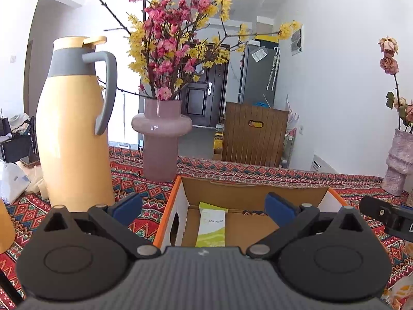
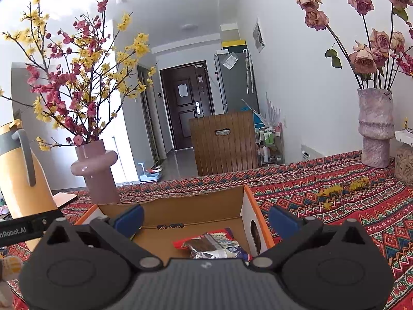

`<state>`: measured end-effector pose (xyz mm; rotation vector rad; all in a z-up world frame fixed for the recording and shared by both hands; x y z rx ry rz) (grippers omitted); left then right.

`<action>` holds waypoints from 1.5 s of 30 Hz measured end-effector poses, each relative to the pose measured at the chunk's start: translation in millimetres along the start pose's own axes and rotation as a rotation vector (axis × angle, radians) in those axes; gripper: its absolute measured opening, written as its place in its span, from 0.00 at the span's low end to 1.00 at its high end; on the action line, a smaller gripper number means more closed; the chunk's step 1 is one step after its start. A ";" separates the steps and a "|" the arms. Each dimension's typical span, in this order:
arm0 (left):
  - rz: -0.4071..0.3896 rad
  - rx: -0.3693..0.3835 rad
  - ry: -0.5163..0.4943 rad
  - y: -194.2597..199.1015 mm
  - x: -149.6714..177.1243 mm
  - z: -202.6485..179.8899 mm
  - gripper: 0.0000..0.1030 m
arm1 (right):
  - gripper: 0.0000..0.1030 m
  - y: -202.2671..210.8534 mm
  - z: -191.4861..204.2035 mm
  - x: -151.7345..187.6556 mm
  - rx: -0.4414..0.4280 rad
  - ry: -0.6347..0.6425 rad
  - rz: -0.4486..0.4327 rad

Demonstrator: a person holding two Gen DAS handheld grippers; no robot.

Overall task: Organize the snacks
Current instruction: 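Carry both snacks into the cardboard box and open both grippers, then move both grippers back over the snack pile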

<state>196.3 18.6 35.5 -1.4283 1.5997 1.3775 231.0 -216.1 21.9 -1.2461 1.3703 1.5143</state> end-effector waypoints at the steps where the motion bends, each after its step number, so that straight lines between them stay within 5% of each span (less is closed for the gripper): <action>1: -0.008 0.001 -0.004 4.7 -2.0 -1.3 1.00 | 1.00 3.5 0.2 -2.2 0.002 0.003 -0.006; 12: 0.016 0.033 -0.035 44.1 -5.7 1.9 1.00 | 1.00 55.1 2.4 -10.8 -0.019 0.058 -0.041; 23: 0.096 0.028 -0.041 70.0 17.1 33.6 1.00 | 1.00 100.2 2.2 22.8 -0.016 0.131 0.013; 33: 0.137 0.025 -0.060 81.4 46.5 60.5 1.00 | 1.00 112.0 -8.7 71.8 0.010 0.099 0.116; 45: 0.132 -0.011 -0.032 67.0 72.7 80.7 1.00 | 1.00 103.6 -10.5 107.4 0.069 0.067 0.128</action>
Point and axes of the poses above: each gripper's, at about its wrist camera, not at the fingertips, and y roughly against the way its jaws point, z to its left, x to its underside, the point moved 3 cm from there along -y, roughly the way its jaws point, and after that the axes turned 13 degrees about y, right-handed, at the moved point
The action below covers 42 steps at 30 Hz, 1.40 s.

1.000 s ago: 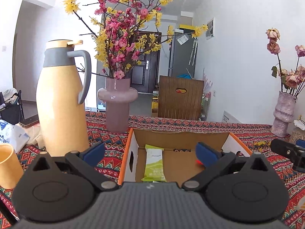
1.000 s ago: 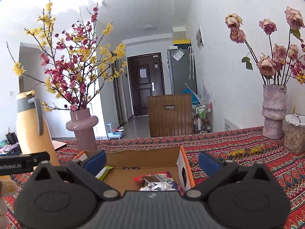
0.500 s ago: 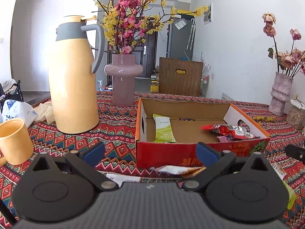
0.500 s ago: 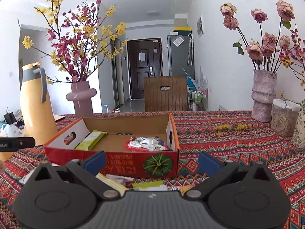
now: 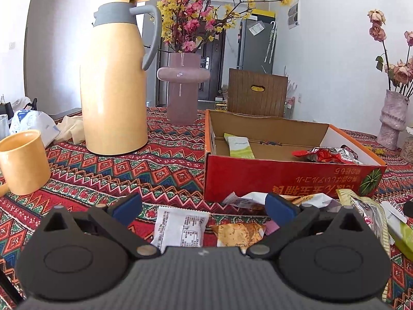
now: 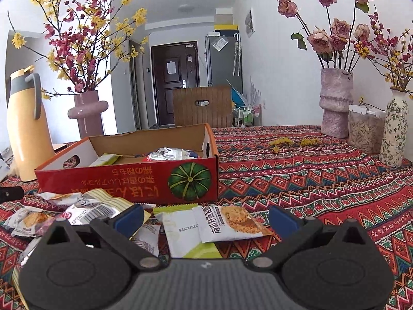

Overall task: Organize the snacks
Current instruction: 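Move both grippers back over the snack pile, then grasp the white-and-green bar with the right gripper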

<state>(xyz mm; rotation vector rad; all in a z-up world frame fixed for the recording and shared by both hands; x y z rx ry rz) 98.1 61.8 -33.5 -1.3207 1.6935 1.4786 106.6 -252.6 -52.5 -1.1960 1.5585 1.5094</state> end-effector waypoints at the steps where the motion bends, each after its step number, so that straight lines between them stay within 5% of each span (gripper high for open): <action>1: 0.002 0.001 0.001 -0.5 0.8 0.0 1.00 | 1.00 -0.6 -1.4 0.4 -0.005 -0.009 0.001; 28: 0.011 -0.002 -0.014 -3.3 6.6 -3.1 1.00 | 1.00 -5.0 -6.6 -2.2 -0.075 -0.016 0.041; 36: 0.010 0.000 -0.008 -3.1 6.1 -2.0 1.00 | 1.00 -42.0 -10.4 -2.1 -0.131 0.037 0.254; 42: 0.011 0.000 -0.006 -3.7 5.8 -1.8 1.00 | 1.00 -61.7 -1.0 2.1 -0.124 0.083 0.335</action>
Point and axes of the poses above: each gripper's, at about its wrist camera, not at the fingertips, and y roughly against the way its jaws point, z to its left, x to its underside, the point moved 3 cm from there along -y, roughly the way its jaws point, and after that the axes turned 13 degrees about y, right-handed, at the moved point
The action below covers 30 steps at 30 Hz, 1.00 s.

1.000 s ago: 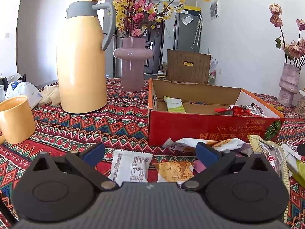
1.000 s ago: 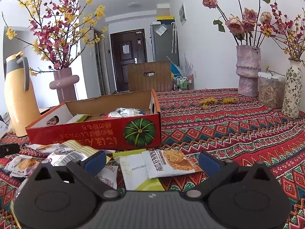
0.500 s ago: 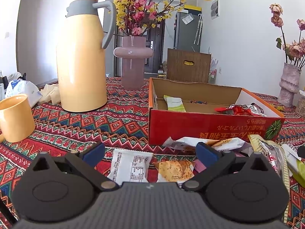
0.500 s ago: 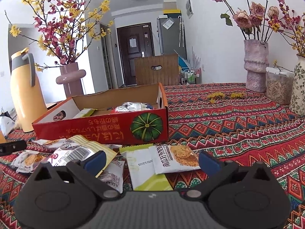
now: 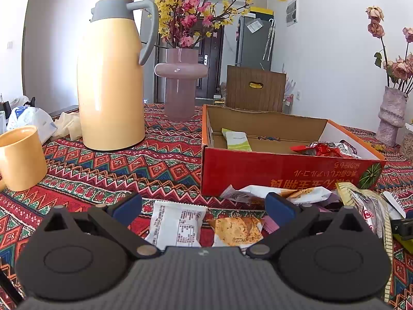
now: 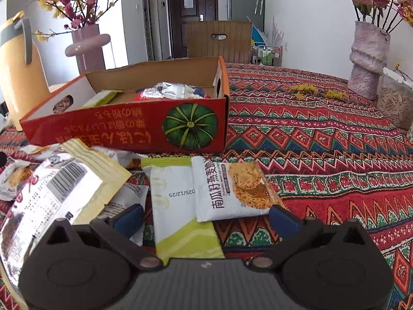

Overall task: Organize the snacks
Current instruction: 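Grasp the white-and-green bar with the right gripper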

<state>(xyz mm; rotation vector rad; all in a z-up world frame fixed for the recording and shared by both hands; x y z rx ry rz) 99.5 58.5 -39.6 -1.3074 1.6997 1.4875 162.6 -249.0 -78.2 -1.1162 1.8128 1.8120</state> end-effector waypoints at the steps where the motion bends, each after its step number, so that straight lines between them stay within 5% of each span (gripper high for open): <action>1: 0.000 0.000 0.001 -0.2 0.0 0.0 1.00 | 1.00 -0.6 0.5 0.0 -0.001 -0.004 0.001; 6: -0.001 0.003 0.004 0.4 0.2 0.3 1.00 | 0.87 3.0 3.1 -0.2 0.005 0.007 -0.016; 9: -0.002 0.004 0.005 0.7 0.2 0.5 1.00 | 0.43 10.0 3.2 -1.5 -0.021 0.001 -0.038; 10: -0.003 0.005 0.006 0.7 0.2 0.4 1.00 | 0.37 12.3 3.4 -1.4 -0.028 -0.003 -0.044; 25: -0.011 0.009 0.011 3.1 0.2 0.9 1.00 | 0.36 55.9 7.6 6.2 0.089 -0.054 -0.309; 30: -0.012 0.009 0.012 3.0 0.0 1.1 1.00 | 0.36 56.2 6.9 4.7 0.115 -0.054 -0.335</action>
Point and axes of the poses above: each gripper's, at about its wrist camera, not at the fingertips, and y roughly against the way its jaws point, z to its left, x to its underside, the point moved 3 cm from there along -y, roughly the way its jaws point, and after that the axes turned 13 degrees about y, right-handed, at the moved point
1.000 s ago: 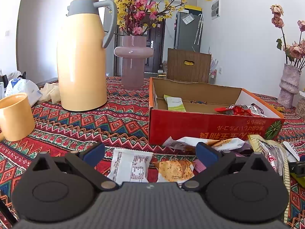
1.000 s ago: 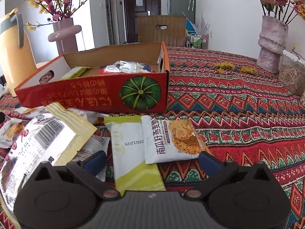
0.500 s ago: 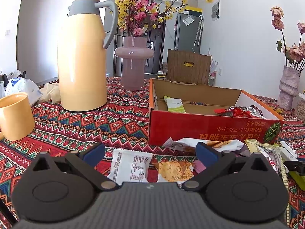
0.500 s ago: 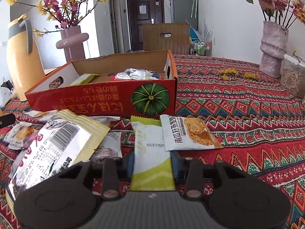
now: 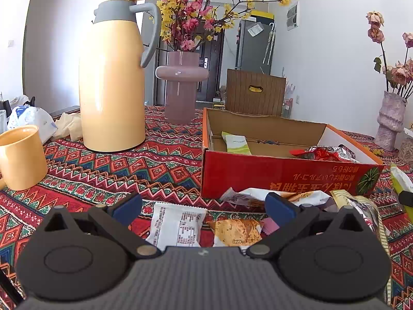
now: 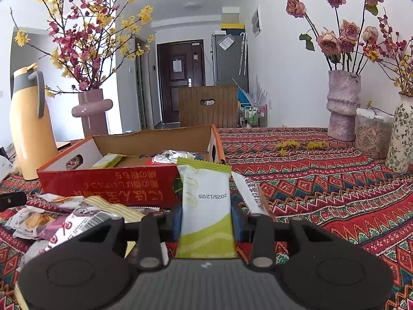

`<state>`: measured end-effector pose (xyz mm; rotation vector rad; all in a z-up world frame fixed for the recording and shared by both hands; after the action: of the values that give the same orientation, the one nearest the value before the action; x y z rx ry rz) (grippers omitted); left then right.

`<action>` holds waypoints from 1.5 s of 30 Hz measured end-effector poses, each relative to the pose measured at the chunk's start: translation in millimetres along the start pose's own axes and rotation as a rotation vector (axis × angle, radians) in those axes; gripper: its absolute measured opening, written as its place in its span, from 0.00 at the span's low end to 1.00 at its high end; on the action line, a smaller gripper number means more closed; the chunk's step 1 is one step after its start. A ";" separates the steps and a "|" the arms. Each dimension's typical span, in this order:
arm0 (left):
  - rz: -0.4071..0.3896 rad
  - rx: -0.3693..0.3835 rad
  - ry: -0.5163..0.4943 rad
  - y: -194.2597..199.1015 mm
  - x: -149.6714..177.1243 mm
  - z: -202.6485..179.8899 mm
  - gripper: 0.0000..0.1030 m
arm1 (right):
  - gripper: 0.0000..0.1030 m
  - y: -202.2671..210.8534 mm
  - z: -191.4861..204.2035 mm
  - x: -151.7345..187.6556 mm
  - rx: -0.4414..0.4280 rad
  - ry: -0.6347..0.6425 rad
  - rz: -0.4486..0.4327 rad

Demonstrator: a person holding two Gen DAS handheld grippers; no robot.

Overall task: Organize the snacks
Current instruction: 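Grasp the white-and-green bar with the right gripper, then grasp the white printed packet with the left gripper while the right gripper holds its bar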

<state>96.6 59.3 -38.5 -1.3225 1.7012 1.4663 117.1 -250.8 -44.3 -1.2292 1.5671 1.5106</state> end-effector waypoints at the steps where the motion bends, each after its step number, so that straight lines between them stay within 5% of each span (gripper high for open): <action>1: 0.000 -0.001 0.000 -0.1 0.0 0.0 1.00 | 0.36 -0.8 -0.2 0.0 0.002 -0.002 -0.003; 19: 0.016 -0.039 0.005 -2.7 -2.0 2.5 1.00 | 0.36 16.6 -1.3 1.6 -0.005 -0.025 -0.126; 34: 0.198 -0.193 -0.076 -44.3 -13.2 21.6 1.00 | 0.36 12.6 -8.8 6.0 -0.029 -0.082 -0.118; 45: 0.284 -0.166 -0.022 -61.8 -7.0 31.5 0.88 | 0.36 12.6 -9.2 6.2 -0.038 -0.089 -0.121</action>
<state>148.8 95.5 -67.2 -1.1763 1.8455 1.8087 104.8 -262.1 -43.8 -1.2378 1.3881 1.5026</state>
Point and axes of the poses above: each gripper's, at about its wrist camera, not at the fingertips, and y roughly against the way its jaws point, z to its left, x to its underside, the point moved 3 cm from there along -y, roughly the way its jaws point, and after that the axes turned 13 degrees about y, right-handed, at the moved point
